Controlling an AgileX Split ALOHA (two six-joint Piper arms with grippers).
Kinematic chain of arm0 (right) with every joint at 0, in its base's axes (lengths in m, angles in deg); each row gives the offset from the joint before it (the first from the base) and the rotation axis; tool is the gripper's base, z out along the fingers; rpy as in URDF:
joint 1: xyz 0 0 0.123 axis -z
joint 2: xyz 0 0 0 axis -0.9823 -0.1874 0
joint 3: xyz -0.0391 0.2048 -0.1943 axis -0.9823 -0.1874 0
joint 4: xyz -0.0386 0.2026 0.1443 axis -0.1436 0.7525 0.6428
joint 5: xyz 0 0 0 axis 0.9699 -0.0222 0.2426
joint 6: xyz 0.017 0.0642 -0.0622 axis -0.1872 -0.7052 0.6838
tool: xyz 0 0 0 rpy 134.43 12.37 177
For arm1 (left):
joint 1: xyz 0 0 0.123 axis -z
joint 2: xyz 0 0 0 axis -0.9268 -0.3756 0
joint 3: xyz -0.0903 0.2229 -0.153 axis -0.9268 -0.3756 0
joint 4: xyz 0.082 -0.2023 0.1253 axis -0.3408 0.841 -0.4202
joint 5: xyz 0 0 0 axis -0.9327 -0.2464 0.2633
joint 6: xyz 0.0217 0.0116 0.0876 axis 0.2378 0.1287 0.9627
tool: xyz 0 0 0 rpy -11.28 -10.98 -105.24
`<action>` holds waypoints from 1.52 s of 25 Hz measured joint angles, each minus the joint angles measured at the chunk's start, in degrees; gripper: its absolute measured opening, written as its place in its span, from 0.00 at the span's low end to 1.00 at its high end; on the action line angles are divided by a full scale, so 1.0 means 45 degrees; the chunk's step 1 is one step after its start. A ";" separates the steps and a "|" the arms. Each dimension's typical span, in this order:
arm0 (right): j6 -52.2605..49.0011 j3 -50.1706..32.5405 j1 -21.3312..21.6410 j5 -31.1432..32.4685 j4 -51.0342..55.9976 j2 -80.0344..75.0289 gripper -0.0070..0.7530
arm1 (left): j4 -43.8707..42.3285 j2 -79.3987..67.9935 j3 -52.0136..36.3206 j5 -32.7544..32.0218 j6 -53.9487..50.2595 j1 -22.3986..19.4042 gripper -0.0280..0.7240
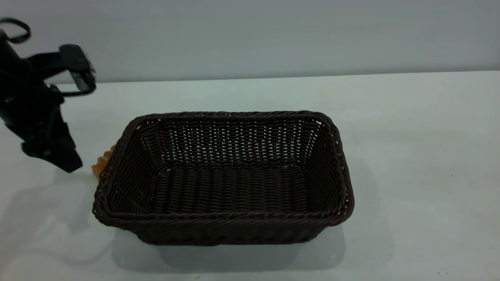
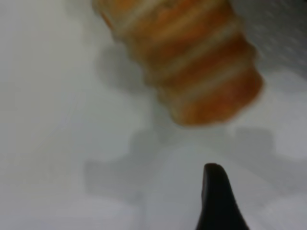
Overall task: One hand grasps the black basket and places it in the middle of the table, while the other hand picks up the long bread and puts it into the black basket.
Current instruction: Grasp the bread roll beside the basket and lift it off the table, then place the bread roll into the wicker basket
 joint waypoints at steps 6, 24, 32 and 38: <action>-0.0306 0.0000 0.0000 0.0010 -0.0015 0.0011 0.68 | 0.1662 -0.1351 0.0684 0.0702 0.1978 0.0000 0.67; -0.0813 0.0000 0.0000 0.0014 -0.0029 0.0011 0.68 | 0.4323 0.0033 0.0888 0.2696 0.0394 -0.0038 0.12; -0.0848 0.0000 0.0000 0.0014 -0.0271 0.0011 0.68 | 0.3966 0.4339 0.0877 -0.2743 -0.1091 0.0252 0.11; -0.0848 0.0000 0.0000 0.0028 -0.0340 0.0011 0.68 | 0.1347 0.4691 0.0084 -0.4078 -0.4380 0.2540 0.11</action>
